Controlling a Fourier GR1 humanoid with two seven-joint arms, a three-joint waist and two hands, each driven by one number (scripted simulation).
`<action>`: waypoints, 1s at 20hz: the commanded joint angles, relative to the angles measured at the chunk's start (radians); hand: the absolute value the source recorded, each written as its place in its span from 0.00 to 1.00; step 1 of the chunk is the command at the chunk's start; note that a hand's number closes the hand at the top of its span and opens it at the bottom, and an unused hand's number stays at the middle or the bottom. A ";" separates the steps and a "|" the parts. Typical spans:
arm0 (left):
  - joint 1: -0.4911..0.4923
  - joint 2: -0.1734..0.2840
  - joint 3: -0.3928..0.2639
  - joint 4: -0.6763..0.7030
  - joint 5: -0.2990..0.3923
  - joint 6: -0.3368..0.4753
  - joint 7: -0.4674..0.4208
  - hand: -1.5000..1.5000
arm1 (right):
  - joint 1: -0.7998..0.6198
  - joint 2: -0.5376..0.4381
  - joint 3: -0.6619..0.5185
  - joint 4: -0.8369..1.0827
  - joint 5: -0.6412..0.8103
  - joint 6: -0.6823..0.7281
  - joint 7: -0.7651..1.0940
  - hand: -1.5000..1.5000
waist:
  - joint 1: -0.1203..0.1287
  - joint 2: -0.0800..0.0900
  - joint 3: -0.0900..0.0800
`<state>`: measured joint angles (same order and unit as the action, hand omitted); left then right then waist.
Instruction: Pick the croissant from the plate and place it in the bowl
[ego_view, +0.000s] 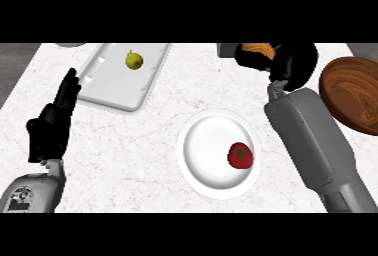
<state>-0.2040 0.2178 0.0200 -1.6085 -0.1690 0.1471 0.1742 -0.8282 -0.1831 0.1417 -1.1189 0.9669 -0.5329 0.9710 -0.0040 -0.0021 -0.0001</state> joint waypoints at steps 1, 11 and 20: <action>0.003 -0.014 0.000 -0.006 0.003 0.001 0.011 0.50 | 0.107 -0.083 -0.081 -0.032 -0.035 -0.099 -0.088 1.00 | 0.000 0.002 0.001; 0.037 -0.012 0.019 0.034 -0.010 -0.004 -0.083 0.50 | 0.182 -0.278 -0.261 0.148 -0.144 -0.174 -0.380 1.00 | 0.014 0.008 0.000; -0.006 -0.027 -0.002 0.010 -0.018 -0.012 -0.032 0.50 | 0.153 -0.439 -0.344 0.529 -0.119 -0.222 -0.572 1.00 | 0.031 0.012 0.002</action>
<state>-0.2298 0.2065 0.0318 -1.5895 -0.1744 0.1273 0.1602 -0.6560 -0.5688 -0.1682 -0.7422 0.8384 -0.7201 0.4771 0.0179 0.0090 0.0015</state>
